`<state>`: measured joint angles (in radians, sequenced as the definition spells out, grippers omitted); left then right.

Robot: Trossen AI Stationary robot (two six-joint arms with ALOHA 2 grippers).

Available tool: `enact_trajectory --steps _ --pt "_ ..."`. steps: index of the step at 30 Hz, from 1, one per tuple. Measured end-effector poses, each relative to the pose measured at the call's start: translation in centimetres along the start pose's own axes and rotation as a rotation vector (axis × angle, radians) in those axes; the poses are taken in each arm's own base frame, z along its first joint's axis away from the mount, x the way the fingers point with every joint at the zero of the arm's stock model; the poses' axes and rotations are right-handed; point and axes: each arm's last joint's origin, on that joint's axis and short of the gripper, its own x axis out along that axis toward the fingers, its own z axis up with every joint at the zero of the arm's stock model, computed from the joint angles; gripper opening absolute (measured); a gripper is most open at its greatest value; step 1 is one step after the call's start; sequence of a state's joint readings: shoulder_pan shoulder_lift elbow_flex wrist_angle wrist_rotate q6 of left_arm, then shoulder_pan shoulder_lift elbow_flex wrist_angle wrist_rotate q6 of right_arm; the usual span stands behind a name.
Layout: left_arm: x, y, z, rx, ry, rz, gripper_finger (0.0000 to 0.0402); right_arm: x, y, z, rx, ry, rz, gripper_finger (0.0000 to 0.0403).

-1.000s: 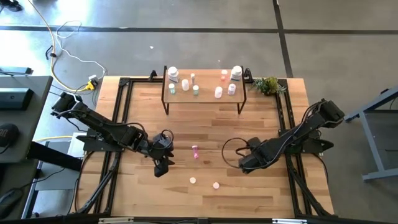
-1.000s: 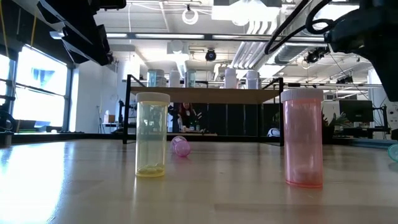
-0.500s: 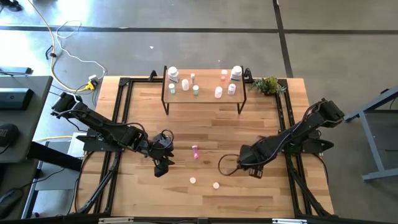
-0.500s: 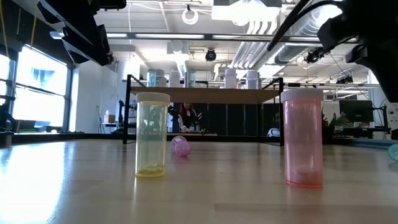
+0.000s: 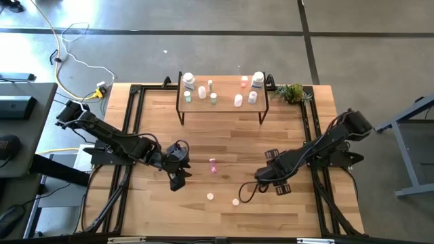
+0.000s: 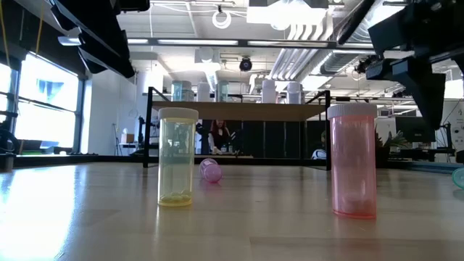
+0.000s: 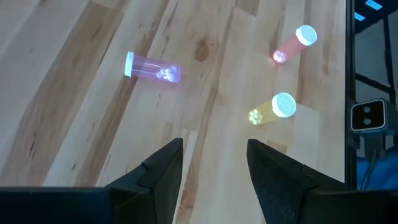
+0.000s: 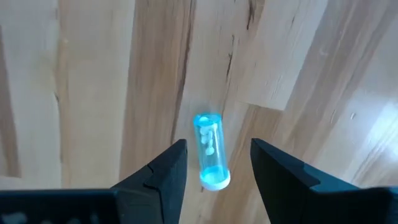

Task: Pick and place medicine bottles onto shelf by color
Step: Put the light blue medicine bottle on the shelf

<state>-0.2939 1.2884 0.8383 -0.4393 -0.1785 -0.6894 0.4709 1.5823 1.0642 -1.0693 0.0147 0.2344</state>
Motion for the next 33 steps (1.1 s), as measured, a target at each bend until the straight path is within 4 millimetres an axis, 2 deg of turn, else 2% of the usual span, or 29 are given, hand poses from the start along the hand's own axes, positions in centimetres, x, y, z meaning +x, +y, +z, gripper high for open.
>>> enact_trajectory --steps 7,26,29,33 --pt "0.0 0.0 0.0 -0.033 -0.011 0.013 0.0168 2.8 -0.1 -1.0 0.048 0.043 0.035 0.0167" --pt "0.0 0.1 0.1 -0.06 -0.032 0.034 0.0168 6.3 -0.5 -2.3 0.041 0.015 0.068 0.0166" --pt "0.0 0.1 0.1 -0.06 -0.032 0.033 0.0168 6.5 -0.8 -2.3 0.069 0.009 0.079 0.0149" --pt "0.0 0.1 0.1 -0.06 -0.035 0.035 0.0168 6.5 -1.3 -2.2 0.109 0.008 0.089 0.0104"
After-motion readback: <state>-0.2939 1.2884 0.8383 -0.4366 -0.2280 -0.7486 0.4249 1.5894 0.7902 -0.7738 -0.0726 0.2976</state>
